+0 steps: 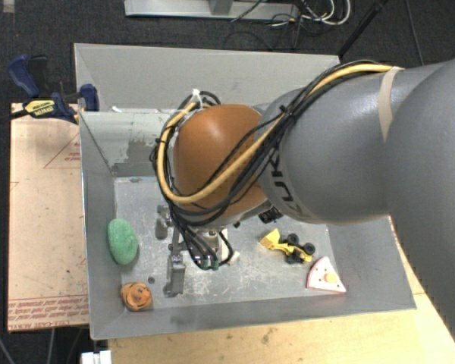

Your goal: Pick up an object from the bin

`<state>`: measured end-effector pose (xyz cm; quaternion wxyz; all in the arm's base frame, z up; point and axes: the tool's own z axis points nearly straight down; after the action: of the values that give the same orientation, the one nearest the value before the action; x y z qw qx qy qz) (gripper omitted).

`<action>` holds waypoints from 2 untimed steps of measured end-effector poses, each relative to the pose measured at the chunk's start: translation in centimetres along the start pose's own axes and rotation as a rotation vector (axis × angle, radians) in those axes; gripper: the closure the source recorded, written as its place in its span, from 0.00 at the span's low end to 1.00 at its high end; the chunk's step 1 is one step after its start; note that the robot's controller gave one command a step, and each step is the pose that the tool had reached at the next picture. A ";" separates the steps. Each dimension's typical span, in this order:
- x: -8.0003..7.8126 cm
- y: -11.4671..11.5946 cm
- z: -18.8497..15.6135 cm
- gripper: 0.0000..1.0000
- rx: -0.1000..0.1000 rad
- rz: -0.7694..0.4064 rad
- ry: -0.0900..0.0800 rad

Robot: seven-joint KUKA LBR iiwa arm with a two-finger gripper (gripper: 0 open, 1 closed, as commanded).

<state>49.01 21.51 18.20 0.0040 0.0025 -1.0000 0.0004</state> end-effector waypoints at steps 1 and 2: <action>-0.2 -0.1 -0.4 0.00 -0.002 0.005 -0.008; 0.2 1.8 5.3 0.00 -0.002 -0.131 -0.011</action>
Offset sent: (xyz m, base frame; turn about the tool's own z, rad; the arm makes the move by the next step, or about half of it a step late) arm -0.0088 0.0355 -0.1120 -0.2657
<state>48.75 23.27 12.87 -0.0015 0.0681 -0.9977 -0.0008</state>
